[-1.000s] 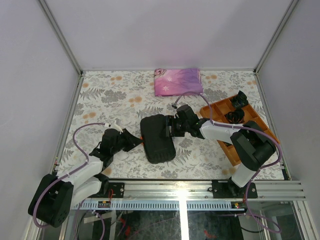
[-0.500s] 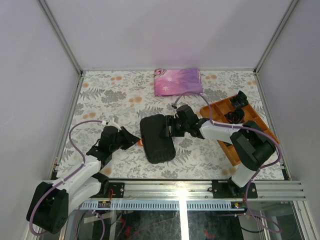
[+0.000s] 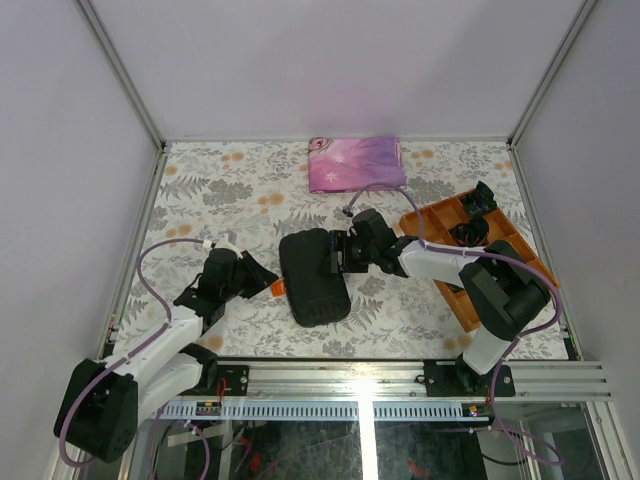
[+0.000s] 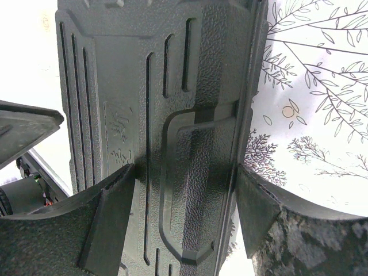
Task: Sort the tools into containers
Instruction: Close the storage box at the center of the board.
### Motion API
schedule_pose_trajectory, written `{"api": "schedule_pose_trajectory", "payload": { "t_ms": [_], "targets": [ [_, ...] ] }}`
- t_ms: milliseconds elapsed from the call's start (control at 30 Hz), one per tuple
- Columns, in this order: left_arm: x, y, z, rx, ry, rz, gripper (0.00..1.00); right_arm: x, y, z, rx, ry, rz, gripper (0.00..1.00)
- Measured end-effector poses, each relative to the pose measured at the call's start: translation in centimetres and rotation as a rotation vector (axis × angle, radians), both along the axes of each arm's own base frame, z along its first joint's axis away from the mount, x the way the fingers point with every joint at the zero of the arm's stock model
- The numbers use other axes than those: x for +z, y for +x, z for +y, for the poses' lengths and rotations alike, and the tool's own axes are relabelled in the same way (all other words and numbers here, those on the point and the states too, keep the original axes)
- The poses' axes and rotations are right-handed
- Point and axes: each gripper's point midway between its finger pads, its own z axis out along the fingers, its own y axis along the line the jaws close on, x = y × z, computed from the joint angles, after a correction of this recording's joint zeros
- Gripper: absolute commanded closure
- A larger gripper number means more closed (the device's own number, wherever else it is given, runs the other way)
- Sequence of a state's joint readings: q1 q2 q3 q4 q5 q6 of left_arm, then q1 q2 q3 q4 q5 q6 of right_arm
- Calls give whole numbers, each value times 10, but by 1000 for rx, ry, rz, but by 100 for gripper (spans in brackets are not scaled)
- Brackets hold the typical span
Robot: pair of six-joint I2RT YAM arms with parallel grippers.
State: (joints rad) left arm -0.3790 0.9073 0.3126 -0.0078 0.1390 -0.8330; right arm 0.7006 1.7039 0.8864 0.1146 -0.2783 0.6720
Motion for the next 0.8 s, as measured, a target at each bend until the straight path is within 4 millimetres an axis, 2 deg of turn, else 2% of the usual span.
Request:
{"api": "schedule_pose_trajectory", "payload": {
  "t_ms": [233, 333, 800],
  "targets": [
    [-49, -9, 8, 23, 81, 176, 76, 0, 0, 1, 2, 0, -1, 32],
    [-57, -12, 9, 23, 93, 207, 73, 1, 1, 1, 3, 1, -3, 32],
    [-54, -4, -2, -19, 54, 182, 66, 0, 3, 0, -3, -5, -8, 35]
  ]
}}
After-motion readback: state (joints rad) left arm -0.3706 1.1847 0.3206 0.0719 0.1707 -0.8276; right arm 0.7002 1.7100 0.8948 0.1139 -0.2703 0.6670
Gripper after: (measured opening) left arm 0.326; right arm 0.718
